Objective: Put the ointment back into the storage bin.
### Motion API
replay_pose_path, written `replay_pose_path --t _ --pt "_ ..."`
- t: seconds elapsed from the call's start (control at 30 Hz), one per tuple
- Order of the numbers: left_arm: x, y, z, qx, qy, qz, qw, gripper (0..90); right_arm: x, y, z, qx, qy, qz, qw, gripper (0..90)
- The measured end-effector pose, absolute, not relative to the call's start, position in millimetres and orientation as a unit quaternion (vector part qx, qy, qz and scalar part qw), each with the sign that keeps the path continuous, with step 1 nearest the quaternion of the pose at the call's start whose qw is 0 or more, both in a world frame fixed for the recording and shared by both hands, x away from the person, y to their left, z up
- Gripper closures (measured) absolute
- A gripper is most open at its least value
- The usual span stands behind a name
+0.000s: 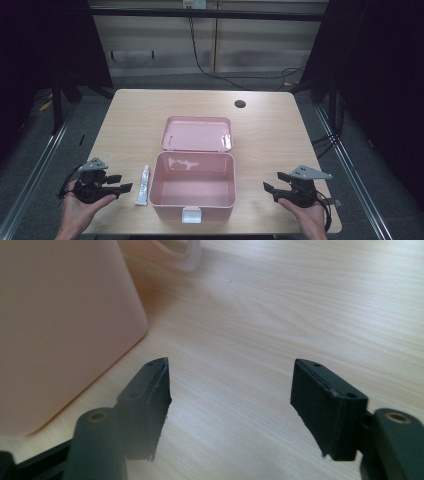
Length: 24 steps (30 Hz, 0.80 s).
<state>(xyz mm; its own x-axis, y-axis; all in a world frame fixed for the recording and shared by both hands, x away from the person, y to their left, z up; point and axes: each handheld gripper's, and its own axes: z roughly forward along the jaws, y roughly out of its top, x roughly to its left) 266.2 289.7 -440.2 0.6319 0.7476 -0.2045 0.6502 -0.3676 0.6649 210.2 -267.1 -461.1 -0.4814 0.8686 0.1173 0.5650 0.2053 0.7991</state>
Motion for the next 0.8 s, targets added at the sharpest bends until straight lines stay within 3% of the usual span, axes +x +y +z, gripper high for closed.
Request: replay_pose_path --t 0.1,0.27,0.33,0.4,0.47,0.67,0.8 --pt "265 290 -440 0.824 0.421 0.059 0.374 43.9 208 -267 -458 0.472 0.746 0.434 0.179 41.9" --pt "264 292 -437 0.823 0.417 0.048 0.383 44.3 204 -265 -452 0.464 0.744 0.446 0.178 44.9" --pt "265 292 -436 0.819 0.419 0.037 0.39 47.5 203 -263 -451 0.462 0.741 0.452 0.181 45.3" --pt "267 291 -435 0.818 0.418 0.014 0.396 57.2 201 -263 -449 0.46 0.739 0.456 0.186 47.2" --pt "268 288 -434 0.821 0.415 -0.002 0.392 58.1 200 -262 -449 0.46 0.739 0.458 0.182 47.8" --pt "270 274 -428 0.846 0.397 0.013 0.357 52.0 200 -260 -449 0.455 0.74 0.465 0.17 48.2" --pt "275 266 -422 0.855 0.395 0.023 0.336 52.5 200 -260 -450 0.454 0.743 0.464 0.162 47.2"
